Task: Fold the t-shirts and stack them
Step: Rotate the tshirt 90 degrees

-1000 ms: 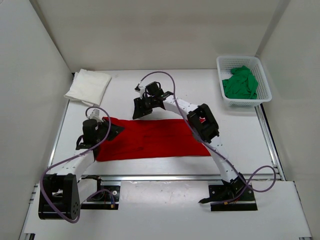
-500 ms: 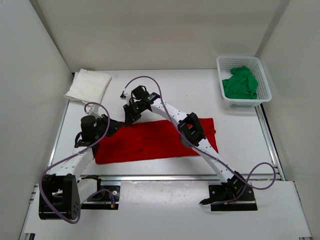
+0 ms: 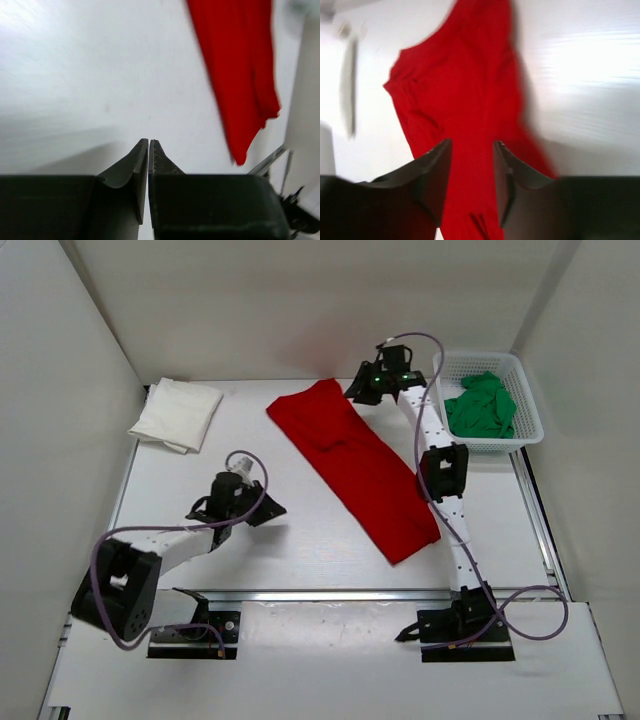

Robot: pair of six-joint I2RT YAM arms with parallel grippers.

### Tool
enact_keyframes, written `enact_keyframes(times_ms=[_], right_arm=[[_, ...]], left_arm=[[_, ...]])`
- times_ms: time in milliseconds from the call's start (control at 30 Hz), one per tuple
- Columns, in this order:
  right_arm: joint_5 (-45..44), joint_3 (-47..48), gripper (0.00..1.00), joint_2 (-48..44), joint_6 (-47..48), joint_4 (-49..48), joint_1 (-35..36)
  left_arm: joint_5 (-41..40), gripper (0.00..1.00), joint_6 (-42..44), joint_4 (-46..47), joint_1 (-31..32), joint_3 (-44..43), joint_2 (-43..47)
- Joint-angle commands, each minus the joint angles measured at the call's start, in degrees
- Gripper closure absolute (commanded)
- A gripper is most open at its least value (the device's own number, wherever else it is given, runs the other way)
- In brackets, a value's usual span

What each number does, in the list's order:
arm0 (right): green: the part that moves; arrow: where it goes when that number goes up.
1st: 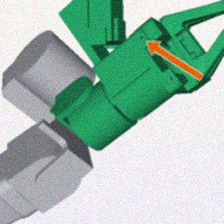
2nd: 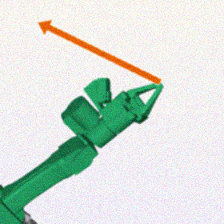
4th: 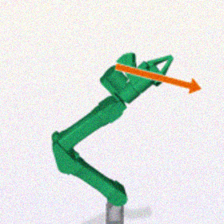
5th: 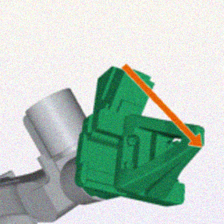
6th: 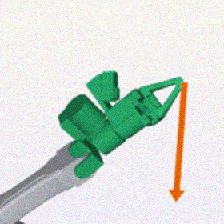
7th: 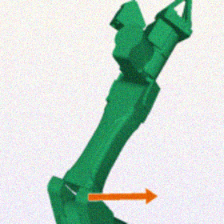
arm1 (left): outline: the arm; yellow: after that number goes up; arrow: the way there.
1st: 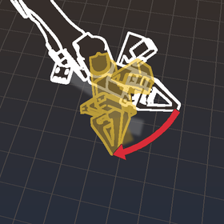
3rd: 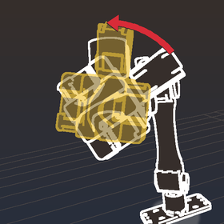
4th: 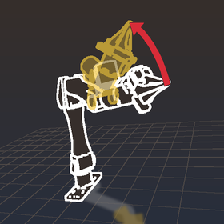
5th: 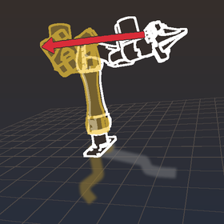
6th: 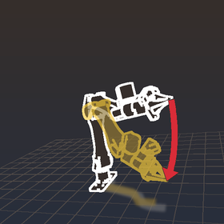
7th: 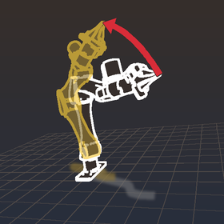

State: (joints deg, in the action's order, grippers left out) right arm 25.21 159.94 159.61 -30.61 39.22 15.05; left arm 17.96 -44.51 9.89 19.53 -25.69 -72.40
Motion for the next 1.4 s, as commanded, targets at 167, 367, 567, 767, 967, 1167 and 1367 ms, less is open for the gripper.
enact_keyframes(times_ms=[167,367,567,767,967,1167,1367], right_arm=[[-11.67,1.52,0.57,-13.61,6.16,8.41,1.65],[-17.12,1.78,0.59,-25.2,13.82,20.1,1.3],[-17.57,-4.18,0.58,-36.63,15.84,21.25,1.47],[-18.7,-10.25,0.58,-41.75,17.16,20.45,3.23],[-20.55,-14.65,0.59,-43.94,18.04,20.02,5.87],[-22.85,-40.75,0.59,-57.45,18.4,8.83,5.96],[-10.2,-80.42,0.55,-78.02,8.74,-17.83,2.09]], left_arm=[[-5.47,0.76,-5.14,7.15,20.71,-7.0,-13.99],[-8.11,0.66,-11.21,12.17,31.0,-15.51,-26.36],[-6.45,0.61,-15.77,13.93,36.27,-22.72,-36.48],[-7.76,0.61,-19.55,15.67,37.78,-24.66,-40.53],[-5.74,0.98,-20.35,15.34,38.04,-27.84,-43.0],[-3.29,1.0,-15.36,16.22,29.88,-10.54,-29.13],[-0.03,0.85,-7.62,6.3,18.54,6.6,-8.76]])
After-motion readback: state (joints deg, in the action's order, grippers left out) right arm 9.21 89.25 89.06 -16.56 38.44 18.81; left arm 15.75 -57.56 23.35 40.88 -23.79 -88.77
